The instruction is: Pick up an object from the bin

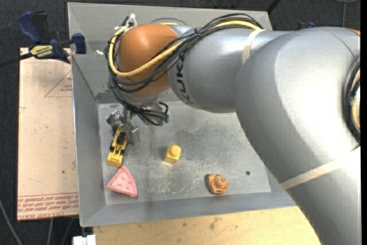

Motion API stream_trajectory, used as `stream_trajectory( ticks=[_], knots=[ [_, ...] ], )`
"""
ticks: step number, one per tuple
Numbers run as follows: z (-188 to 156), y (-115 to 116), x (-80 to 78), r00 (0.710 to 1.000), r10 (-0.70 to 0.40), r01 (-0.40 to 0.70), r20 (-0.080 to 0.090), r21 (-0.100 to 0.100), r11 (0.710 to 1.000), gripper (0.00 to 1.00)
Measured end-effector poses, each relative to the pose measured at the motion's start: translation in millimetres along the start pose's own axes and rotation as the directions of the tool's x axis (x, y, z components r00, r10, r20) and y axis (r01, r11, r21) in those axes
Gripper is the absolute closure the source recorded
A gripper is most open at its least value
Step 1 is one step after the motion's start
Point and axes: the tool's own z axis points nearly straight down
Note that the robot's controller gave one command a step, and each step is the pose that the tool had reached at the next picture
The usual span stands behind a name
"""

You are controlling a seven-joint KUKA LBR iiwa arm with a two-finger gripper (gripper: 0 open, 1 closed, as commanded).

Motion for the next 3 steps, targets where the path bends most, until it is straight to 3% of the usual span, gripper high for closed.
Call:
stream_trajectory(
  ticks=[1,2,3],
  knots=[
    [0,0,0.2,1.000,0.001,-0.001,0.000,0.000,1.000,1.00],
    [-45,4,7.8,1.000,-0.008,0.008,-0.009,-0.002,1.000,1.00],
    [-172,-31,-11.9,0.999,0.034,-0.034,0.001,0.001,0.999,1.00]
  ],
)
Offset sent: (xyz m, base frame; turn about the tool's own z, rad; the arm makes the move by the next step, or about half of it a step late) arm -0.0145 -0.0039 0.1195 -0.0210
